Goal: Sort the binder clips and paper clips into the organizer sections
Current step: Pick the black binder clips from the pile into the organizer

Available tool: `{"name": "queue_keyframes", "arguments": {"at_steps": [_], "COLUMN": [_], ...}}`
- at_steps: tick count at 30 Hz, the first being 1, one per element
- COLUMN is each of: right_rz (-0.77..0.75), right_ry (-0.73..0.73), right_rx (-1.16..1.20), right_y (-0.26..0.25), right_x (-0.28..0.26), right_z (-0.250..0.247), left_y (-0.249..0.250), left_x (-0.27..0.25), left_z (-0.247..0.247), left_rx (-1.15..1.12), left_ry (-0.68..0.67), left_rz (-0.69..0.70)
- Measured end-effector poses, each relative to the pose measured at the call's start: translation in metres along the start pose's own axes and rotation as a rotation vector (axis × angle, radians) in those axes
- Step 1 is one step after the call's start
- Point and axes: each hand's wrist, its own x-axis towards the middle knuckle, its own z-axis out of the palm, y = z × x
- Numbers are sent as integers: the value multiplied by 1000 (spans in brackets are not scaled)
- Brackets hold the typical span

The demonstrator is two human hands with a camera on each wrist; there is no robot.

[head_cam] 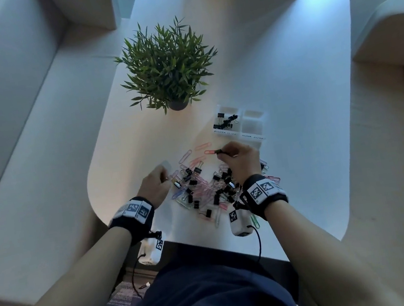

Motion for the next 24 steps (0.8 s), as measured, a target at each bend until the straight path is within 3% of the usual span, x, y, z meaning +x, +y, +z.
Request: {"name": "queue_keyframes", "arguments": {"at_steps": [4, 7, 12, 17, 24], "right_rz": [-59, -77, 2, -106, -121], "right_ry": [160, 236, 147, 245, 288], "right_rx": [32, 12, -64, -105, -99], "right_y": [-16, -25, -25, -11, 22], "right_x": [19, 40, 58, 43, 2], "right_z": [-11, -17, -19, -24, -33], "left_y": [-6, -10, -8, -6, -2], "left_x": [-9, -5, -2, -3, -10], "left_z": [13, 18, 17, 16, 12], "left_rx": [268, 361, 347, 295, 114], "left_ry": [-27, -13, -36, -44, 24], "left_rz": [255, 335, 277, 234, 223]}}
